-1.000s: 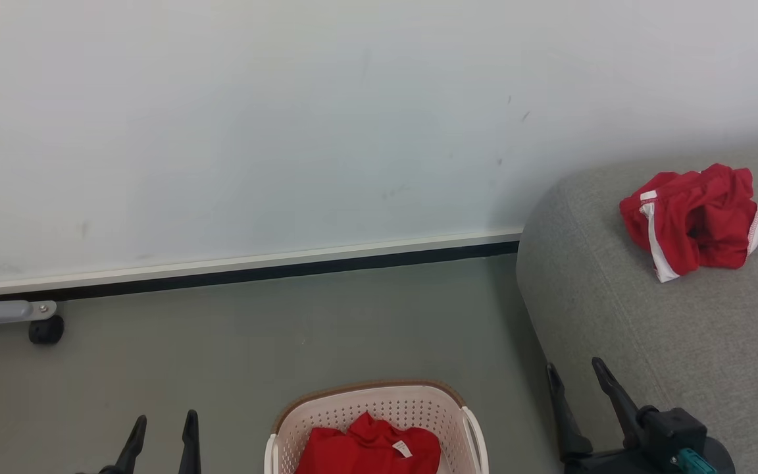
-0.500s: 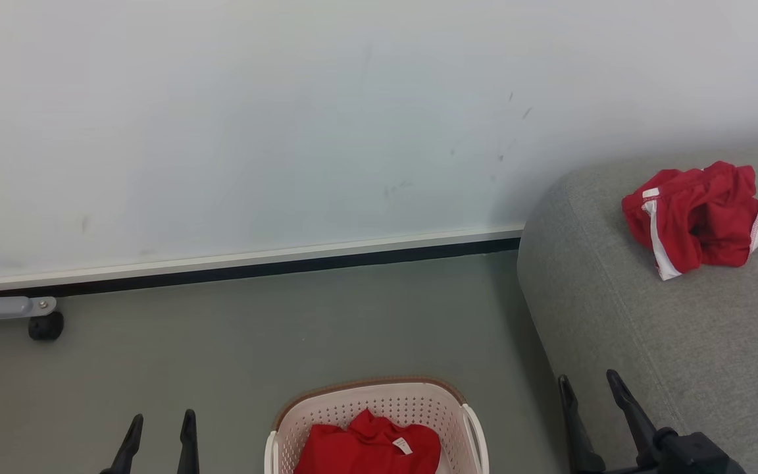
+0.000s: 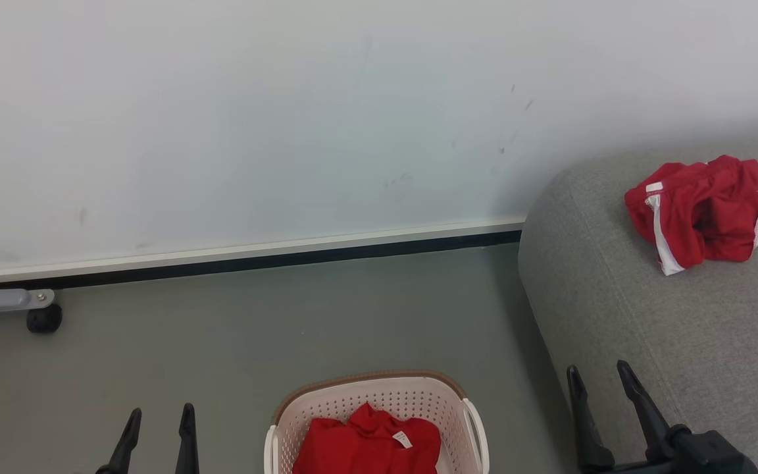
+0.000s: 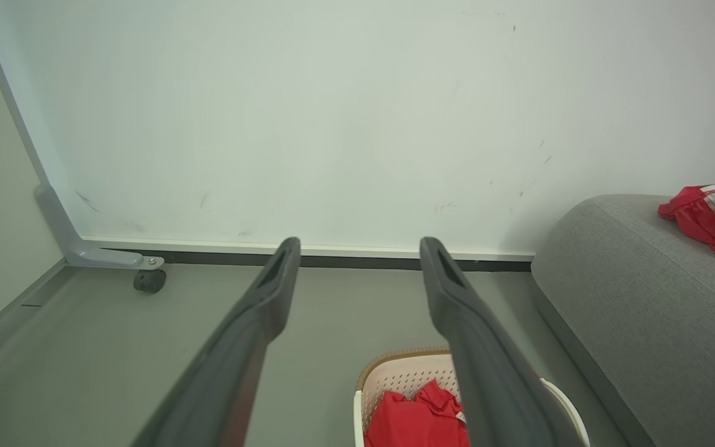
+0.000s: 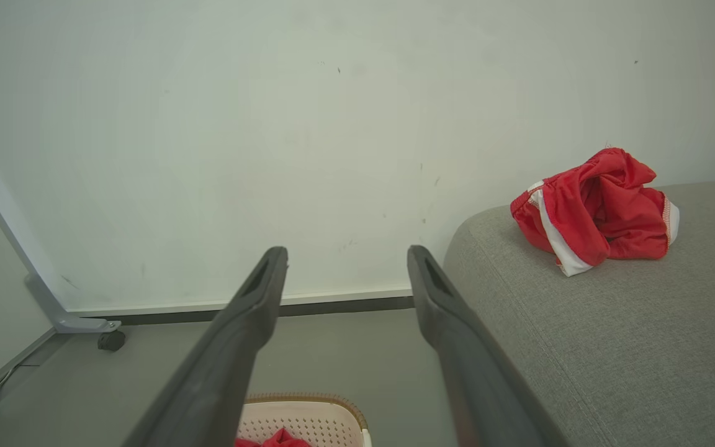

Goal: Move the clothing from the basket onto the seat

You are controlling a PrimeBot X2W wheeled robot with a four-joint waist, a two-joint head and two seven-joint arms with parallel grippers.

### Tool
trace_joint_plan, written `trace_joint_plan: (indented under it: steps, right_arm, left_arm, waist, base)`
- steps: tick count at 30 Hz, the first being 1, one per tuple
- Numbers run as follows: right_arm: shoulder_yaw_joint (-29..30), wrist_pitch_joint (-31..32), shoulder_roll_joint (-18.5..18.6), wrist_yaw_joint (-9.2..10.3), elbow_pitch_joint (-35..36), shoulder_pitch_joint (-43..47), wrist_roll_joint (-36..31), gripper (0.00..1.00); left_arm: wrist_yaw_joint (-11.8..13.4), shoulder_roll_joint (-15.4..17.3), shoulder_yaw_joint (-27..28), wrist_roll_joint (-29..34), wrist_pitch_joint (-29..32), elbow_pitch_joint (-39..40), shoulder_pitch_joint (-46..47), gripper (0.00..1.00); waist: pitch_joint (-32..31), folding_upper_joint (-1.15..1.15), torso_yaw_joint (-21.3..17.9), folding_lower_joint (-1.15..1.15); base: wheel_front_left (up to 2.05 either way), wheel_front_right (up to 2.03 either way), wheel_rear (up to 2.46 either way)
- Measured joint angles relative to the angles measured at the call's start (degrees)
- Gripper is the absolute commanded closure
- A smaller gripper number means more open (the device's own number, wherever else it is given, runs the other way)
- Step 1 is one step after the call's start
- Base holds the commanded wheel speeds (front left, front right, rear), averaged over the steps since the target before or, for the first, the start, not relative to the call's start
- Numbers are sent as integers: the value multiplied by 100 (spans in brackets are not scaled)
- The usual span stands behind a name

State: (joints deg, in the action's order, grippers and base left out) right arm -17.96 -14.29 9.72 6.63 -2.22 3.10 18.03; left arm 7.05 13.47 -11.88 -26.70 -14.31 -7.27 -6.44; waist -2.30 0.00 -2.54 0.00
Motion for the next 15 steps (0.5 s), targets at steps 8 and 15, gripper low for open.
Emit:
trace_joint_plan:
  steps: [8, 15]
  right_arm:
    - [57, 2, 0, 26, 89, 2, -3, 0]
    - [92, 9, -7, 43, 212, 19, -38, 0]
  left_arm:
    - [0, -8, 31, 20, 0, 27, 0, 0]
    - [0, -10, 41, 124, 0, 75, 2, 0]
  waist:
    - [45, 0, -4, 0]
    - [146, 0, -16, 0]
  base:
    - [0, 0, 0]
    - [0, 0, 0]
